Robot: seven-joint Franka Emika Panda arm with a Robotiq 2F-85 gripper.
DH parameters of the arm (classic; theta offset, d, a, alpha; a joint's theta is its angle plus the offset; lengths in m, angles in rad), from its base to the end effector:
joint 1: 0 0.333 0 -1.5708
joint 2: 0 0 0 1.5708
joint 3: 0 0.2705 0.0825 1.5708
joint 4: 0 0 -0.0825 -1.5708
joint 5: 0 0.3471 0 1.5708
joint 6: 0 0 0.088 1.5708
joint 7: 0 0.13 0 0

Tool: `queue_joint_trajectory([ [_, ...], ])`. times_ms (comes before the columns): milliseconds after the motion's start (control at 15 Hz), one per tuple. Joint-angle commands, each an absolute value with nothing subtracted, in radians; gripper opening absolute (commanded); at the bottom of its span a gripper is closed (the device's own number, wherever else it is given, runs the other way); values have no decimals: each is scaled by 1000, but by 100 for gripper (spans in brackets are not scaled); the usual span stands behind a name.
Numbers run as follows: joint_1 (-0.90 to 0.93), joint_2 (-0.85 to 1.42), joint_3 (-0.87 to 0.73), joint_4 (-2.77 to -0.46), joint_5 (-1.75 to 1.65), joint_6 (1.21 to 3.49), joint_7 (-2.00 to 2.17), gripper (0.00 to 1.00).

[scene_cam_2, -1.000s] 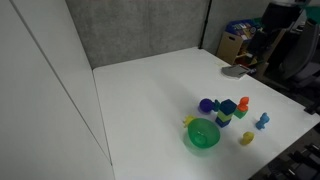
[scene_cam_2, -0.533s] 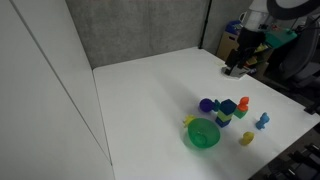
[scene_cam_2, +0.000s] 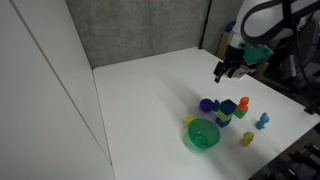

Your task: Place the purple ball in the bowl

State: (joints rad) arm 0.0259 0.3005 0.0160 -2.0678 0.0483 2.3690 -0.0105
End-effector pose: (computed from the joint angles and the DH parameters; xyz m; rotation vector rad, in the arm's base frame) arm 0.5479 0.0243 0.2463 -3.1030 -0.0265 -0.0001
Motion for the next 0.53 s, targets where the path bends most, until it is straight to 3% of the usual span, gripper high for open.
queue_joint_trajectory([
  [0,20,404,12,-1983,54,2387,24,100],
  [467,28,551,-2,-1895,45,2414,71,100],
])
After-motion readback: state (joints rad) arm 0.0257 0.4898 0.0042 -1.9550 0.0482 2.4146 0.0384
